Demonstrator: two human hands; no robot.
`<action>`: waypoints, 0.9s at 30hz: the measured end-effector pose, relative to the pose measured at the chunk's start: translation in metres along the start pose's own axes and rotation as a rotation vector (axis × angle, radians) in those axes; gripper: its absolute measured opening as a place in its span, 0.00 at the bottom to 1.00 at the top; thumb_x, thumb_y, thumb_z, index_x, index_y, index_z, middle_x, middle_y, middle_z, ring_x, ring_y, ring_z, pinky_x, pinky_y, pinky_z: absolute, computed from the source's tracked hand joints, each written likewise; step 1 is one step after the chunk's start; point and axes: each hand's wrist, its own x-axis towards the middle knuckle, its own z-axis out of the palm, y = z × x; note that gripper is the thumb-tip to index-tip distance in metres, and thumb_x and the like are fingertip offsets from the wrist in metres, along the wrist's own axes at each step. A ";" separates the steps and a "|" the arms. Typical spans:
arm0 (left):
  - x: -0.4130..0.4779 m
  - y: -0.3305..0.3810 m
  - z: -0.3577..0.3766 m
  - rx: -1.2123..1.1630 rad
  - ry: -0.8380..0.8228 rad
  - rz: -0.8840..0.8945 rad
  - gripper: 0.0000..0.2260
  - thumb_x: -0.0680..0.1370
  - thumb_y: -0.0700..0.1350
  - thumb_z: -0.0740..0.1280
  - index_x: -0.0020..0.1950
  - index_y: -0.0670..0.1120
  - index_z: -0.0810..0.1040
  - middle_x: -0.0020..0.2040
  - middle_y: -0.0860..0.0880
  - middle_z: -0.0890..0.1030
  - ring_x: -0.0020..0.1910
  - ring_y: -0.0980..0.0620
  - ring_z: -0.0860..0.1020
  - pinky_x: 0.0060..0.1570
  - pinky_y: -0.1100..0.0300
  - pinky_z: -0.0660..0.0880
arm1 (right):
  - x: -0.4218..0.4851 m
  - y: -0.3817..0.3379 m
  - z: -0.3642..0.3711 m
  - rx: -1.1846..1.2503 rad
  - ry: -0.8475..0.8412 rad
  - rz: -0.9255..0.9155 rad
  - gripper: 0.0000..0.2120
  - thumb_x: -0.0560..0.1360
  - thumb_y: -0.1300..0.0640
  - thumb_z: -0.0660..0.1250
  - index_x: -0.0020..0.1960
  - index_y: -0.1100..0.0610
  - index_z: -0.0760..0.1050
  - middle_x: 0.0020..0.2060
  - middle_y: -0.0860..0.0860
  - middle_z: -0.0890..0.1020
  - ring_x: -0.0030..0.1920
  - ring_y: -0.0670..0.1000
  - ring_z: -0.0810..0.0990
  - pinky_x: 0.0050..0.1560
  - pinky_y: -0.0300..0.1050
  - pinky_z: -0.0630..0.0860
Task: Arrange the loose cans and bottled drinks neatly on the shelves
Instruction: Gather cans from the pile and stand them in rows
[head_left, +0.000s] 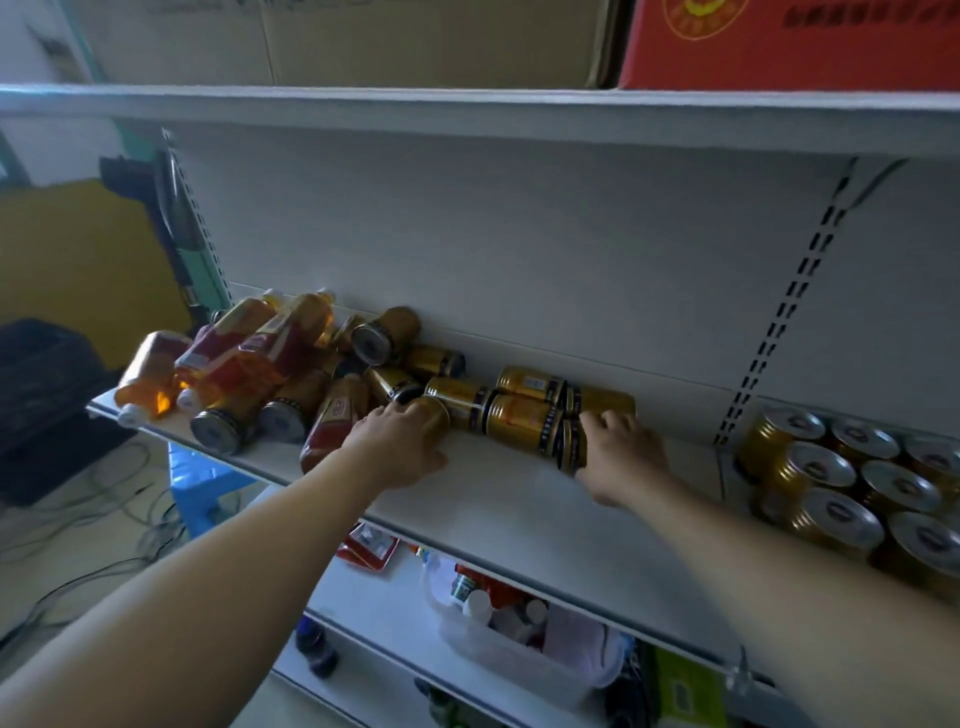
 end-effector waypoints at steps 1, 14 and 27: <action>0.006 0.000 0.003 0.018 -0.023 -0.026 0.36 0.74 0.62 0.64 0.77 0.50 0.54 0.72 0.42 0.64 0.69 0.40 0.65 0.66 0.48 0.65 | 0.001 0.002 0.005 -0.036 0.026 -0.005 0.31 0.74 0.46 0.67 0.71 0.53 0.58 0.67 0.54 0.65 0.69 0.58 0.63 0.62 0.53 0.66; 0.042 -0.024 0.024 -0.001 0.022 0.136 0.32 0.75 0.51 0.66 0.72 0.45 0.54 0.55 0.41 0.77 0.52 0.41 0.78 0.46 0.52 0.76 | -0.029 0.001 0.011 0.162 0.025 0.149 0.37 0.69 0.41 0.71 0.72 0.46 0.56 0.63 0.57 0.68 0.61 0.60 0.69 0.58 0.50 0.70; 0.004 0.001 0.055 -0.853 -0.166 0.493 0.44 0.69 0.38 0.75 0.76 0.56 0.52 0.62 0.50 0.58 0.55 0.52 0.67 0.53 0.61 0.69 | -0.103 -0.035 0.001 0.711 0.370 0.496 0.43 0.65 0.50 0.78 0.74 0.49 0.60 0.68 0.55 0.69 0.68 0.56 0.68 0.64 0.46 0.67</action>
